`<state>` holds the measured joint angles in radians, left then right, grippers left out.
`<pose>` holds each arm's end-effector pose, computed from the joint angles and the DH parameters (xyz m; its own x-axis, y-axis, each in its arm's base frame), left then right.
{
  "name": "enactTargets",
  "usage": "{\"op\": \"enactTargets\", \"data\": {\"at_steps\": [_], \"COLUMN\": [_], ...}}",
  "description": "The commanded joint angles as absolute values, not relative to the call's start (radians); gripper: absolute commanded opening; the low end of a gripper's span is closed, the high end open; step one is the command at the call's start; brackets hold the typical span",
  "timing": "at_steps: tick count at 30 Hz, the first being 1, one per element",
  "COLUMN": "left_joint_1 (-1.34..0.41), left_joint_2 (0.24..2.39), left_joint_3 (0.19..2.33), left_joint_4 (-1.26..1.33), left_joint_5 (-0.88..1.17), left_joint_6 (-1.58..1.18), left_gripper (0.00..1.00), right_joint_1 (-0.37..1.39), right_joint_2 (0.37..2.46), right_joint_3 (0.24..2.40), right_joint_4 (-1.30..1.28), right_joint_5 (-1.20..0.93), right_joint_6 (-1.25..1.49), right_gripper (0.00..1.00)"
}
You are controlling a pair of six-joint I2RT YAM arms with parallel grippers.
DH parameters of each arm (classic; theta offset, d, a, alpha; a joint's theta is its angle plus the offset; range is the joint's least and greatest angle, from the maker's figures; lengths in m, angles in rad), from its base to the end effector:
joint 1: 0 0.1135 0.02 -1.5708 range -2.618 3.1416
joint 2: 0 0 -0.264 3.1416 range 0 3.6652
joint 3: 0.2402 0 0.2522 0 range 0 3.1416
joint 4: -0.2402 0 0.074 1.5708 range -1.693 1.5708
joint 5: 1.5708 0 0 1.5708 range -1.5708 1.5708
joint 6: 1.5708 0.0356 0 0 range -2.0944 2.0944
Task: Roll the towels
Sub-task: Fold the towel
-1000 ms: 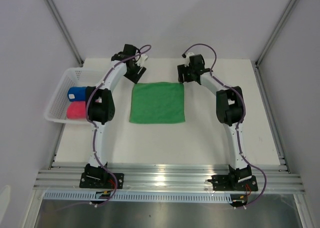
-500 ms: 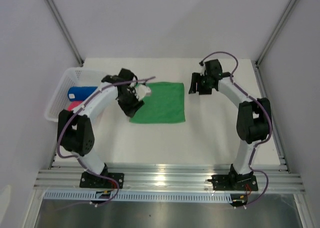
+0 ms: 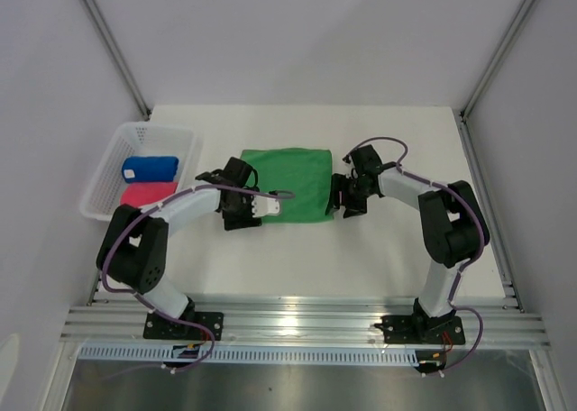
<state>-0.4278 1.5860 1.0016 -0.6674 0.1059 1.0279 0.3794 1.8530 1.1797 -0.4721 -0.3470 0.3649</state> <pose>0.2675 -0.1261 0.1885 -0.0673 0.9664 -0.2480 0.9685 0.1230 0.2167 0.3362 0.1471 0.1633 -0.9612 -0.0220 -0.2750 -0.1452 0.8878 0.4366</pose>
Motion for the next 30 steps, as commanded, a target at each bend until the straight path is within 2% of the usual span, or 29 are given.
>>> {"op": "enactTargets", "data": {"at_steps": [1,6,10,11,12,13,15,17,19,20,21,30], "left_joint_1": [-0.44,-0.44,-0.44,-0.44,-0.44,-0.44,-0.44,-0.44,-0.443,-0.443,-0.443,-0.44], "left_joint_2": [1.632,1.68,1.695,1.7,1.703,1.707,1.718,1.724,1.727,1.727,1.727,1.651], "left_joint_3": [0.988,0.988,1.009,1.012,1.023,1.029,1.045,1.063,1.071,1.074,1.078,1.023], "left_joint_4": [-0.566,-0.535,-0.561,-0.566,-0.571,-0.583,-0.597,-0.627,-0.659,-0.667,-0.679,-0.719], "left_joint_5": [0.08,0.048,0.049,0.048,0.048,0.045,0.048,0.087,0.12,0.118,0.12,0.129], "left_joint_6": [1.112,1.105,1.098,1.092,1.089,1.085,1.069,1.039,1.029,1.003,0.994,0.979], "left_gripper": [0.66,0.66,0.61,0.55,0.51,0.42,0.33,0.22,0.11,0.01,0.01,0.01], "right_joint_1": [0.393,0.387,0.391,0.39,0.391,0.39,0.385,0.38,0.38,0.379,0.379,0.379], "right_joint_2": [1.848,1.862,1.881,1.884,1.887,1.888,1.887,1.876,1.87,1.862,1.859,1.829], "right_joint_3": [1.164,1.12,1.126,1.127,1.131,1.131,1.126,1.123,1.126,1.129,1.131,1.124], "right_joint_4": [-0.402,-0.359,-0.367,-0.368,-0.376,-0.379,-0.39,-0.397,-0.408,-0.416,-0.428,-0.457], "right_joint_5": [-0.354,-0.367,-0.414,-0.423,-0.428,-0.434,-0.449,-0.463,-0.471,-0.475,-0.488,-0.514], "right_joint_6": [0.399,0.428,0.426,0.425,0.42,0.419,0.413,0.403,0.387,0.382,0.379,0.356], "right_gripper": [0.65,0.61,0.52,0.49,0.42,0.37,0.27,0.24,0.16,0.13,0.08,0.03]}}
